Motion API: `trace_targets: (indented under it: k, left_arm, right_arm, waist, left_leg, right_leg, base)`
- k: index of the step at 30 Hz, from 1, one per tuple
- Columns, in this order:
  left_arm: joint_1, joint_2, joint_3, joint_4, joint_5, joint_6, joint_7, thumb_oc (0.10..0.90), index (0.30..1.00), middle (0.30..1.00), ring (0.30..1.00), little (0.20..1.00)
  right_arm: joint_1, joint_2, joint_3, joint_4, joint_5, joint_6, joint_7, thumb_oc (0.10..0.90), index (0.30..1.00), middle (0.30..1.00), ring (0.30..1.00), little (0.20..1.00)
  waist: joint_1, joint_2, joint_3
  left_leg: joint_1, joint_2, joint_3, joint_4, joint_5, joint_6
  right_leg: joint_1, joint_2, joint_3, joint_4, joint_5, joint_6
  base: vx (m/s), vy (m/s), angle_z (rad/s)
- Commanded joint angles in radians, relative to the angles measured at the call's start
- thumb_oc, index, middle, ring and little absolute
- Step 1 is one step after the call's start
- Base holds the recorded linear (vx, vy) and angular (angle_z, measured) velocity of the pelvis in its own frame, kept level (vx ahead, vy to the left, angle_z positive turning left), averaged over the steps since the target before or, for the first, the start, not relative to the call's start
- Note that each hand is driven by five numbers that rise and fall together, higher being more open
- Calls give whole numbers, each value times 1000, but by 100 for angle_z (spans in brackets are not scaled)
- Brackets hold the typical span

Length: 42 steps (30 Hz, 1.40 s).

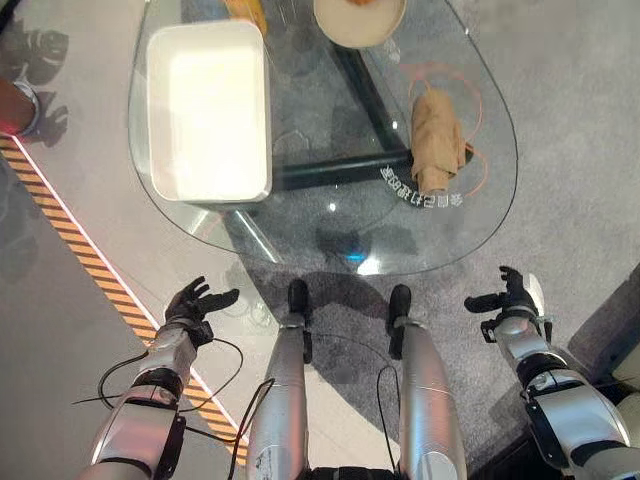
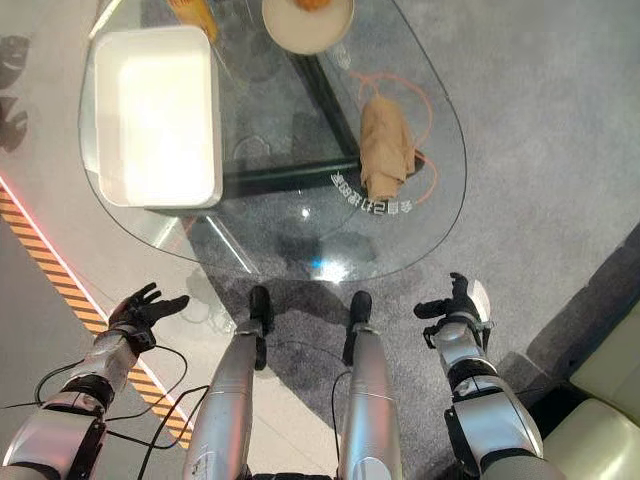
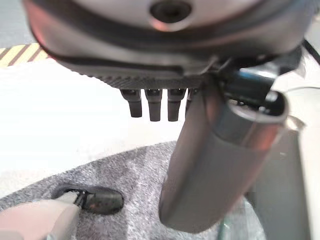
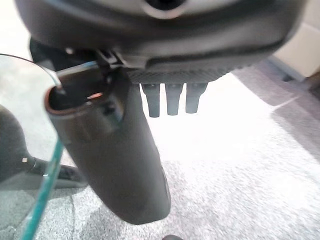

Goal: Wipe the table with a cloth and put it in the basket.

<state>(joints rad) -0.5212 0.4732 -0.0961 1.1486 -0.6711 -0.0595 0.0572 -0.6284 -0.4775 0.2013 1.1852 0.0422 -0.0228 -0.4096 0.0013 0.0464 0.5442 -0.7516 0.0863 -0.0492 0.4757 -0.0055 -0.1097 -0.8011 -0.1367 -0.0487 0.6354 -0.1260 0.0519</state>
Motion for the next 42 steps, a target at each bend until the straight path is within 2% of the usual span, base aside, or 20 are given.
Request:
trace_targets:
  k: [1,4,7,10,21,30,42]
  left_arm:
    - [50,57,63,-5,-42,-59,38,800,900,900,900,900]
    - [52,61,70,-8,-50,-58,36,800,900,900,900,900]
    - [52,59,68,-17,-57,-58,42,800,900,900,900,900]
    - [50,67,69,-24,-70,-51,44,800,900,900,900,900]
    - [36,56,52,-25,-110,-56,57,800,900,900,900,900]
    - [4,31,19,4,-121,-76,40,800,900,900,900,900]
    - [-6,4,-2,9,-123,-82,18,800,900,900,900,900]
  right_arm:
    - [70,-90,-28,-42,25,-53,-99,800,900,900,900,900]
    - [50,-106,-33,-75,39,-105,-123,800,900,900,900,900]
    - [39,-109,-35,-109,68,-127,-135,800,900,900,900,900]
    - [26,-114,-49,-161,141,-166,-139,800,900,900,900,900]
    - [-86,-129,-47,-324,266,-237,-213,800,900,900,900,900]
    - [-275,-136,88,-450,222,-163,-238,800,900,900,900,900]
    - [-511,-110,239,-460,180,-51,-246,800,900,900,900,900]
  waist:
    - [-7,-5,-24]
    - [-6,-4,-24]
    - [-5,-4,-24]
    - [-3,-6,-24]
    - [0,4,-24]
    - [14,12,-24]
    - [52,39,-24]
  left_leg:
    - [-19,-79,36,68,-55,83]
    - [-67,-76,39,116,-69,82]
    - [-88,-75,39,130,-73,81]
    - [-102,-76,37,139,-78,80]
    - [-116,-82,34,117,-70,69]
    - [-86,-89,36,58,-52,57]
    - [-62,-105,39,5,-37,59]
  right_leg:
    - [18,67,-6,-43,28,-24]
    - [-22,68,-8,2,16,-33]
    - [-40,69,-9,17,13,-37]
    - [-54,69,-14,28,9,-40]
    - [-65,75,-22,1,11,-45]
    - [-40,75,-32,-63,15,-47]
    - [-27,62,-51,-104,14,-58]
  base:
    - [0,0,0]
    - [-8,-9,-4]
    - [0,0,0]
    - [0,0,0]
    - [0,0,0]
    - [-1,7,0]
    - [10,24,0]
